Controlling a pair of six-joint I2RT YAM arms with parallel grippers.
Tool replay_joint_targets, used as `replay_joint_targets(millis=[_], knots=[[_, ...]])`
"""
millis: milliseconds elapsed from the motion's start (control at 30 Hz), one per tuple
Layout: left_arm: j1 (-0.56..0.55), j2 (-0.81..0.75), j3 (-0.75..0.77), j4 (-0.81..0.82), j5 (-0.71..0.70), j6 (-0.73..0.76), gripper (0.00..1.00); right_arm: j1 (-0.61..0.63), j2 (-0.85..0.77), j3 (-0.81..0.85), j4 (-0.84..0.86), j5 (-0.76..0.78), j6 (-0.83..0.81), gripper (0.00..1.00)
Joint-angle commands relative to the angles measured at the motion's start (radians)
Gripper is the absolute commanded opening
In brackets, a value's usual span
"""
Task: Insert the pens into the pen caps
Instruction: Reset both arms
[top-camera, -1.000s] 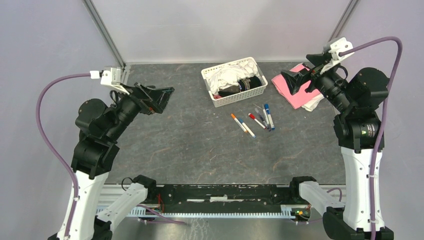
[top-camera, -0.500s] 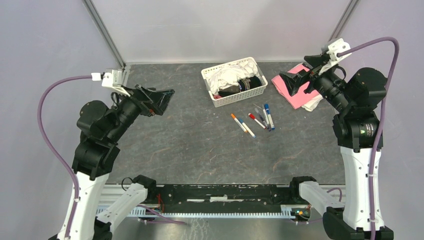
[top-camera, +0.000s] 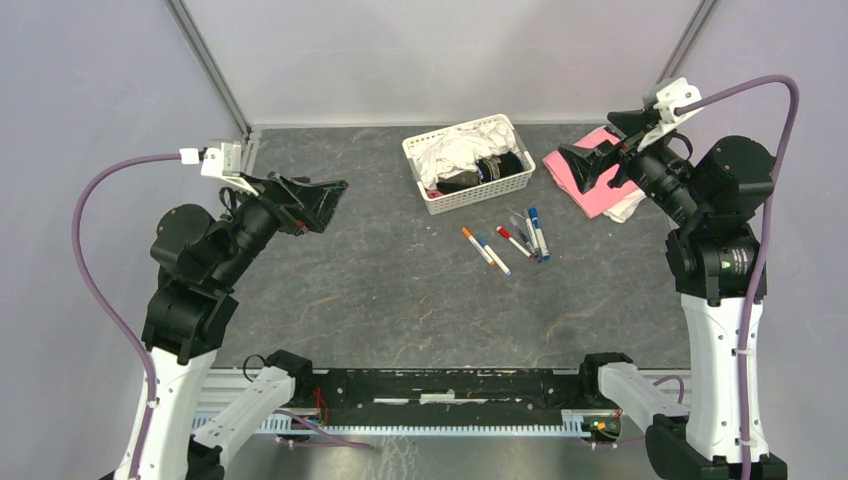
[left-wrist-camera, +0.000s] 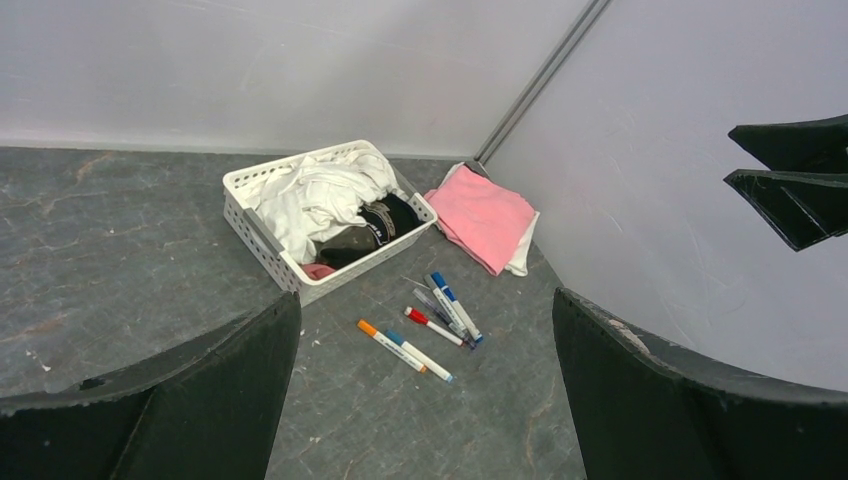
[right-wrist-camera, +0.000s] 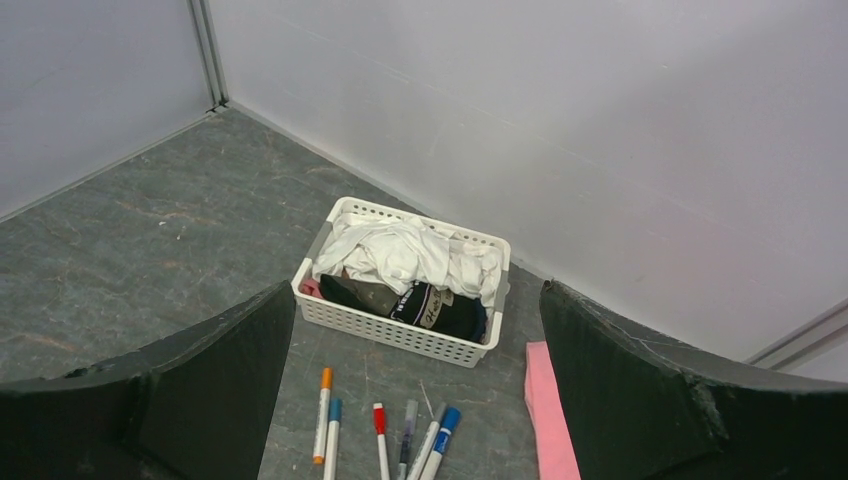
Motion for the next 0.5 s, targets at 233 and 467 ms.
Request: replay_joint_targets(millis=[233, 467], knots=[[0.004, -0.006, -0.010, 0.009, 0.007, 0.019, 1.00, -0.004, -0.021, -0.007, 0.015, -0.017, -0.016, 0.98], [0.004, -0.003, -0.023, 0.012, 0.009, 0.019, 1.00, -0.004, -0.024, -0.034, 0.034, -0.050, -0.045, 0.98]])
